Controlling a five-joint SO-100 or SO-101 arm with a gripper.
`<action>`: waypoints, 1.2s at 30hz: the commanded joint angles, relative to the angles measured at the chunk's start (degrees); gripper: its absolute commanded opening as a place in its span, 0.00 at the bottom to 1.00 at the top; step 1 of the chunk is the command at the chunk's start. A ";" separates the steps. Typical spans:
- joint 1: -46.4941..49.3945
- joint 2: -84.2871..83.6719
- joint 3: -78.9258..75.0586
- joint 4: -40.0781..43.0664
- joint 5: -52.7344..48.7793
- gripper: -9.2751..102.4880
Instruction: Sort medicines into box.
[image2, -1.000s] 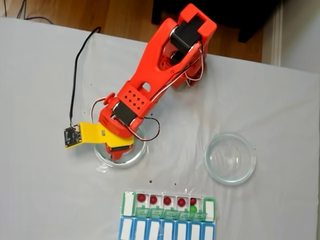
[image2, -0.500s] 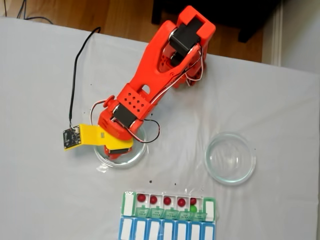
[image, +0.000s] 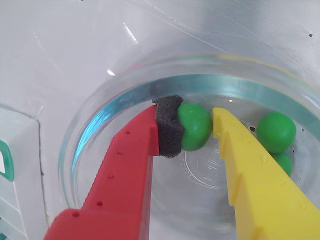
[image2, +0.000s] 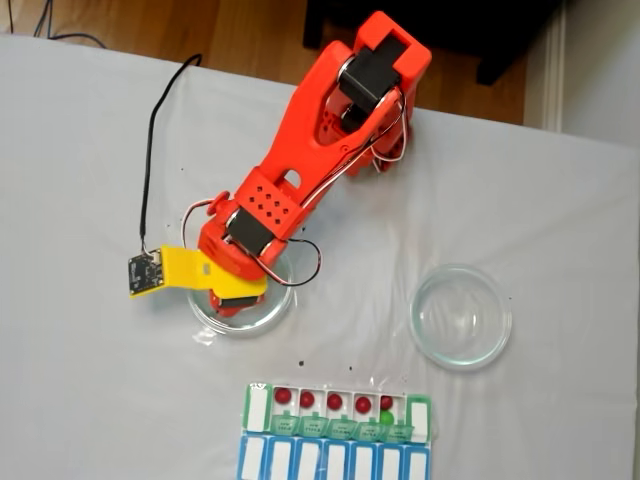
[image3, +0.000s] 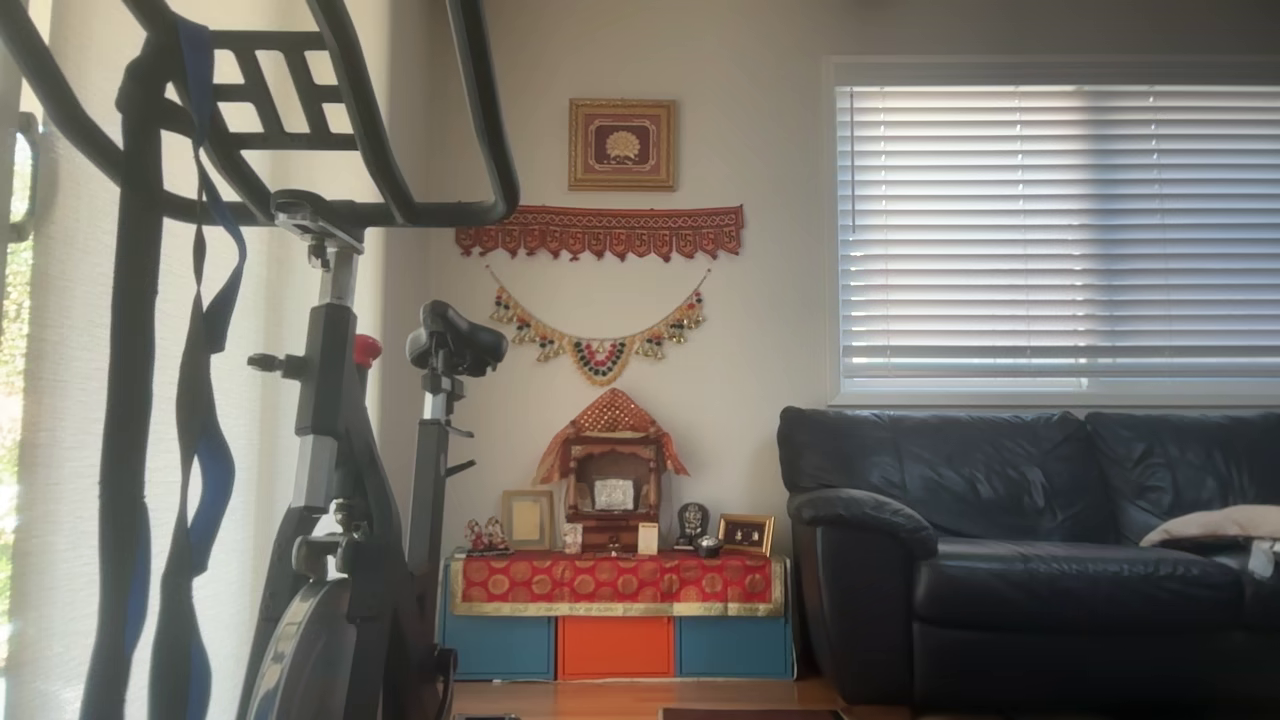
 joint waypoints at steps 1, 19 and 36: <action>-0.88 4.83 -2.20 1.76 0.35 0.09; -6.77 16.44 -11.51 12.57 12.22 0.09; -25.66 19.60 -24.17 28.92 28.65 0.09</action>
